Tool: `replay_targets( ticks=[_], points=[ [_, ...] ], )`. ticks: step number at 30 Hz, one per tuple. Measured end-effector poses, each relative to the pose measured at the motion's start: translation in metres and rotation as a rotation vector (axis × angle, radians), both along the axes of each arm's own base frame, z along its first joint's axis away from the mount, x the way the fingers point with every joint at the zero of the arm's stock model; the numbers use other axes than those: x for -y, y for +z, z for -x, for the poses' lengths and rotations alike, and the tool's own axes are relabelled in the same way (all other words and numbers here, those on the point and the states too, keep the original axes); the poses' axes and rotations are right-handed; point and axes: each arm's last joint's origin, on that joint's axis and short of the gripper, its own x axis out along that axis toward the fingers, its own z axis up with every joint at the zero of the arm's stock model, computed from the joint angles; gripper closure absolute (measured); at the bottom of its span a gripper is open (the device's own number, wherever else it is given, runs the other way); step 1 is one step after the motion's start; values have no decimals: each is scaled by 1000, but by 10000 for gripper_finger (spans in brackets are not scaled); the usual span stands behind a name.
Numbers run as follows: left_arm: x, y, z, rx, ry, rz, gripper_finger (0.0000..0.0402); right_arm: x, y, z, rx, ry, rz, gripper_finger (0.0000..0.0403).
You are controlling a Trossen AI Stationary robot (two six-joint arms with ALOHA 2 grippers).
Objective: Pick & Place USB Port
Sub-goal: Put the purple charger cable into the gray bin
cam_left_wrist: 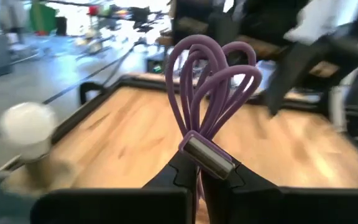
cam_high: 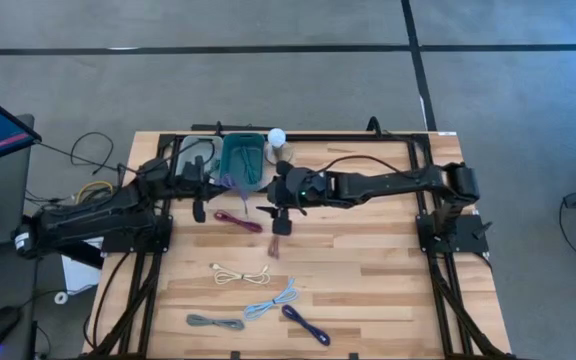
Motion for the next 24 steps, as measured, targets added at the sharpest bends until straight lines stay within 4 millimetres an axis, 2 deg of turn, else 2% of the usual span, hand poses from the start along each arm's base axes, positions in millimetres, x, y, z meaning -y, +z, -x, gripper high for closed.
replay_targets(
  ticks=[10,16,24],
  points=[
    [-5,-1,27,-8,185,-24,394,1,18,19,-37,-26,19,237],
    [-6,-9,44,-61,385,8,394,2,16,25,-100,-35,23,257],
    [-9,-8,58,-45,629,-19,394,3,9,31,-195,-90,53,282]
  ],
)
